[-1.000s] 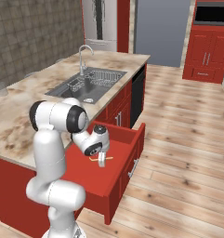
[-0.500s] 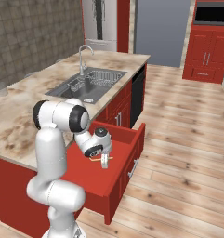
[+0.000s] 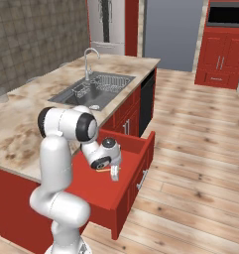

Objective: Take a straw from the drawer in front and place it inside the glass cup on the dining counter.

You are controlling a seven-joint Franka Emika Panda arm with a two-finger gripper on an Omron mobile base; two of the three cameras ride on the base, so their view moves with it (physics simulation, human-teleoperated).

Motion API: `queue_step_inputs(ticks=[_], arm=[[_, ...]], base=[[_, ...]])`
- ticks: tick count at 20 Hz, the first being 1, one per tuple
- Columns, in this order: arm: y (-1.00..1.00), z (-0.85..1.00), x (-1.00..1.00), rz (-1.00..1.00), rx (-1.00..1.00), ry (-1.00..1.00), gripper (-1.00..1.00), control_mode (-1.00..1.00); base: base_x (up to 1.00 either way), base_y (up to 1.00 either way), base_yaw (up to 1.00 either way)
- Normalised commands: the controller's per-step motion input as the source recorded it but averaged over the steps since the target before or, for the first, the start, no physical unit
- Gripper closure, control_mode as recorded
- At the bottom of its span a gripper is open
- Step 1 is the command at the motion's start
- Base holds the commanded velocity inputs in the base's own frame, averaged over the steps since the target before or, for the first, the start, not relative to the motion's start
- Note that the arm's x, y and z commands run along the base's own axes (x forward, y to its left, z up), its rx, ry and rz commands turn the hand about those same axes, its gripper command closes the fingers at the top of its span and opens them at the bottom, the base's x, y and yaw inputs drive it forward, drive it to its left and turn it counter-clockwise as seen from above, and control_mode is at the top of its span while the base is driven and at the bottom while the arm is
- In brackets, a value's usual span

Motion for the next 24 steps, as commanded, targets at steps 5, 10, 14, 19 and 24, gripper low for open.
queue_step_inputs(ticks=[5, 10, 14, 19, 24], arm=[[-0.16, 0.0, 0.0, 0.0, -0.04, -0.02, -1.0, -1.0], [-0.2, 0.0, 0.0, 0.0, -0.03, 0.0, -1.0, -1.0], [-0.23, 0.0, 0.0, 0.0, -0.03, 0.0, -1.0, -1.0], [-0.23, 0.0, 0.0, 0.0, -0.03, 0.0, -1.0, -1.0], [-0.2, 0.0, 0.0, 0.0, -0.03, 0.0, -1.0, -1.0]], base=[[0.0, 0.0, 0.0], [0.0, 0.0, 0.0], [0.0, 0.0, 0.0], [0.0, 0.0, 0.0], [0.0, 0.0, 0.0]])
